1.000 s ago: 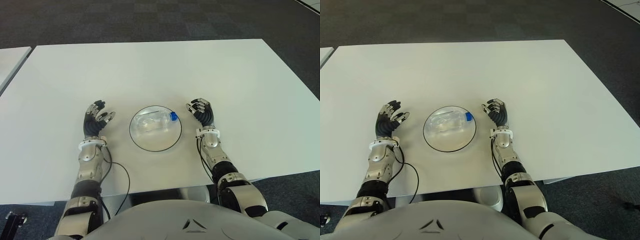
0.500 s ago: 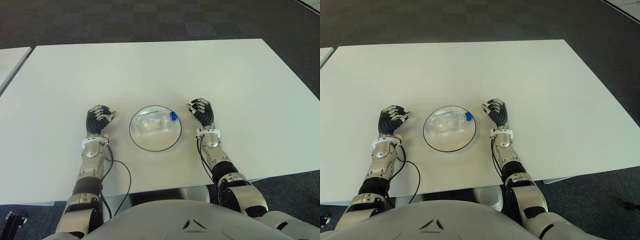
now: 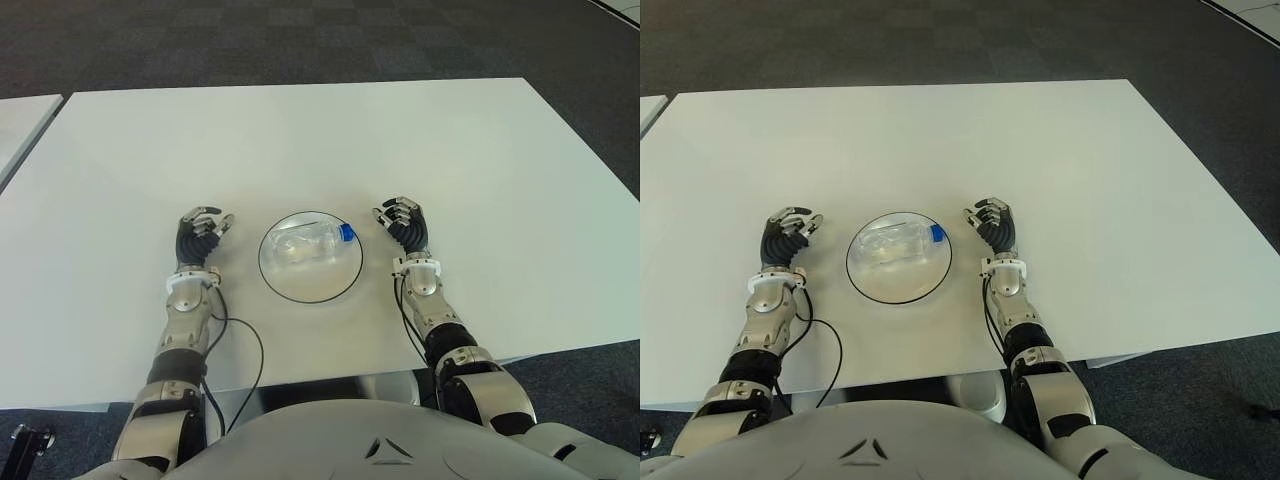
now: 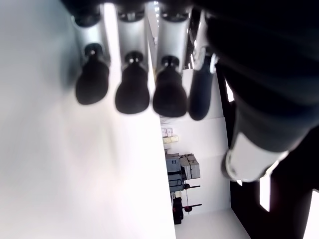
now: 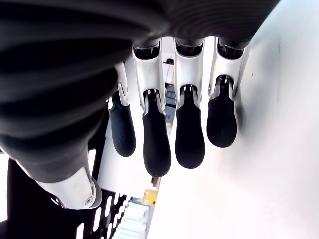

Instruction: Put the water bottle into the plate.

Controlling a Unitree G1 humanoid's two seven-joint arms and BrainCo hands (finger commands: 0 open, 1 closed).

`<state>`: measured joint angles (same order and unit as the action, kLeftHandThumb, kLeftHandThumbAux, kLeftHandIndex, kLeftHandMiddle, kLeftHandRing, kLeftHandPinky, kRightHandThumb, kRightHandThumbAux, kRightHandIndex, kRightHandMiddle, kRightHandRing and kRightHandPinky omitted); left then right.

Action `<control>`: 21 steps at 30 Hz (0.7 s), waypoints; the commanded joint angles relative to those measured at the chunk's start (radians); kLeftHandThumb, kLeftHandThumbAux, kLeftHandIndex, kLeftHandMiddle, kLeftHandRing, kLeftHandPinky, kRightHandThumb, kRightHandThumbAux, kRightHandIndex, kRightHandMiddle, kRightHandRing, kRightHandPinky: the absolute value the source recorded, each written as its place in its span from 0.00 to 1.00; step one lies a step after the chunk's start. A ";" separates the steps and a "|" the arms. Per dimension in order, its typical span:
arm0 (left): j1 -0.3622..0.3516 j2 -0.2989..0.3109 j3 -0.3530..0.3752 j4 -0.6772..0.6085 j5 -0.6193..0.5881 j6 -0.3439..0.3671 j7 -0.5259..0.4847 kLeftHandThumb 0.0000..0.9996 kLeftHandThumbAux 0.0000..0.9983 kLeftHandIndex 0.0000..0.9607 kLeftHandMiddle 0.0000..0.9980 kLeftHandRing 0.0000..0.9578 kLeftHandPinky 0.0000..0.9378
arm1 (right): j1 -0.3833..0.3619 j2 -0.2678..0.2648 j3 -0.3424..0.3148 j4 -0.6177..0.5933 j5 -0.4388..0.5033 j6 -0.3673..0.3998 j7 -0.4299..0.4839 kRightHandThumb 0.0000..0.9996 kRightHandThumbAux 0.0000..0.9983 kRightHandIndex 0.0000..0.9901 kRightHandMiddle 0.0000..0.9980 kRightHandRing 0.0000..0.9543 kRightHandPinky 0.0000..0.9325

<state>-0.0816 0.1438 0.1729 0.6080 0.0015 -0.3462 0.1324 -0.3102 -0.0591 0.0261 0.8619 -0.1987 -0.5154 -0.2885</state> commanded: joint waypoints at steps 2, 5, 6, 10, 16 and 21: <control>0.031 -0.023 -0.021 0.032 -0.004 0.048 -0.032 0.70 0.72 0.46 0.81 0.83 0.85 | 0.019 -0.002 0.007 -0.006 -0.006 0.023 0.006 0.71 0.73 0.44 0.63 0.67 0.70; 0.035 -0.027 -0.026 0.030 -0.005 0.058 -0.041 0.70 0.72 0.46 0.81 0.83 0.85 | 0.020 -0.003 0.007 -0.010 -0.006 0.028 0.007 0.71 0.73 0.44 0.63 0.67 0.69; 0.036 -0.027 -0.028 0.029 -0.004 0.060 -0.042 0.70 0.72 0.46 0.81 0.83 0.85 | 0.020 -0.003 0.007 -0.011 -0.006 0.030 0.007 0.71 0.73 0.44 0.63 0.67 0.69; 0.037 -0.029 -0.037 0.029 -0.002 0.070 -0.047 0.71 0.72 0.46 0.81 0.84 0.86 | 0.022 -0.002 0.006 -0.015 -0.003 0.036 0.008 0.71 0.73 0.44 0.62 0.66 0.68; 0.040 -0.036 -0.041 0.029 -0.018 0.071 -0.068 0.70 0.72 0.46 0.83 0.85 0.88 | 0.025 -0.001 0.004 -0.020 0.004 0.035 0.013 0.71 0.73 0.44 0.63 0.67 0.70; 0.046 -0.045 -0.041 0.023 -0.020 0.065 -0.075 0.70 0.72 0.46 0.84 0.87 0.90 | 0.027 0.000 0.003 -0.023 0.001 0.039 0.010 0.71 0.73 0.44 0.64 0.68 0.70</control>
<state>-0.0795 0.1206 0.1415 0.5958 -0.0084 -0.3385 0.0795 -0.2974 -0.0606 0.0278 0.8365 -0.1973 -0.4990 -0.2805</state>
